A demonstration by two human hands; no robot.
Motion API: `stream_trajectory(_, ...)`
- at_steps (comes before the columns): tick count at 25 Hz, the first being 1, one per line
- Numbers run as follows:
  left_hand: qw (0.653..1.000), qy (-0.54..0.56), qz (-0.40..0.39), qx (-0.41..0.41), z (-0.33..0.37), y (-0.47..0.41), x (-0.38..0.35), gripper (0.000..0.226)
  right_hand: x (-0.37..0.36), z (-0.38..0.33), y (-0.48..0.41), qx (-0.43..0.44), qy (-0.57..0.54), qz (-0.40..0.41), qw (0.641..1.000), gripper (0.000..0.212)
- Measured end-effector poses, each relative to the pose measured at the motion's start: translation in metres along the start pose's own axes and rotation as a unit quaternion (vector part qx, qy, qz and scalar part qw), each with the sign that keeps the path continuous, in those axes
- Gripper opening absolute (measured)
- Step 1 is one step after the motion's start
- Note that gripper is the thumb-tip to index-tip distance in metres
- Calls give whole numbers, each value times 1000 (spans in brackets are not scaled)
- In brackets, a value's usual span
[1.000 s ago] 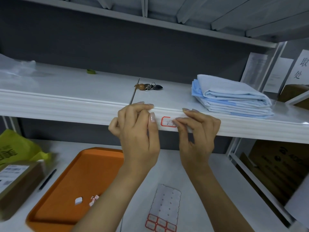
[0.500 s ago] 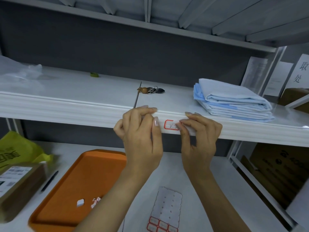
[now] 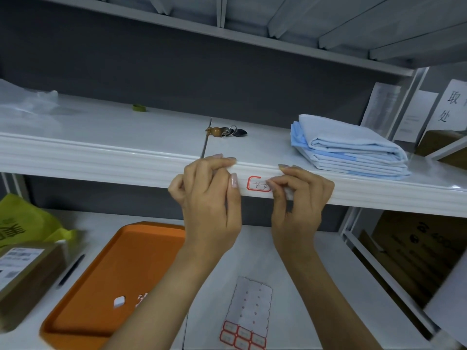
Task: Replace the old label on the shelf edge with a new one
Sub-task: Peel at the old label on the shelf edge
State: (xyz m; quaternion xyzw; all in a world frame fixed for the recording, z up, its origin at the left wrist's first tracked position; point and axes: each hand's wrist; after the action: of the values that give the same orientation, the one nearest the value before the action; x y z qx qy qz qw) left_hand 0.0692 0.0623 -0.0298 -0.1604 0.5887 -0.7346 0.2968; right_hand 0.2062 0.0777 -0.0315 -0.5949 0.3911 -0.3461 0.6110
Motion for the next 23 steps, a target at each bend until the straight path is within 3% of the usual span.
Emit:
stream_trajectory(3, 1000, 2, -5, 0, 1, 0, 2, 23, 4, 0, 0, -6, -16, -8, 1000, 16)
stream_trajectory(7, 1000, -10, -17, 0, 1, -1, 4, 25, 6, 0, -1, -4, -11, -15, 1000, 32)
stream_trajectory(17, 1000, 3, 13, 15, 4, 1, -4, 26, 2, 1, 0, 10, -1, -2, 1000, 12)
stream_trajectory(23, 999, 21, -13, 32, 3, 1, 1, 30, 3, -2, 0, 0, 3, -13, 1000, 13)
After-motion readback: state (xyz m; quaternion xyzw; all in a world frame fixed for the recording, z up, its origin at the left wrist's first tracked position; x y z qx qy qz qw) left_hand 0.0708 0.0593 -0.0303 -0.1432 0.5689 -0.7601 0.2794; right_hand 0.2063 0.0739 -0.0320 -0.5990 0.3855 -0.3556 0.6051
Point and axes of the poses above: each hand's wrist, its own y-axis away from the middle knuckle, its own x-axis out of the back of the hand, z = x × y, and after that the axes turned 14 degrees about y, right-handed
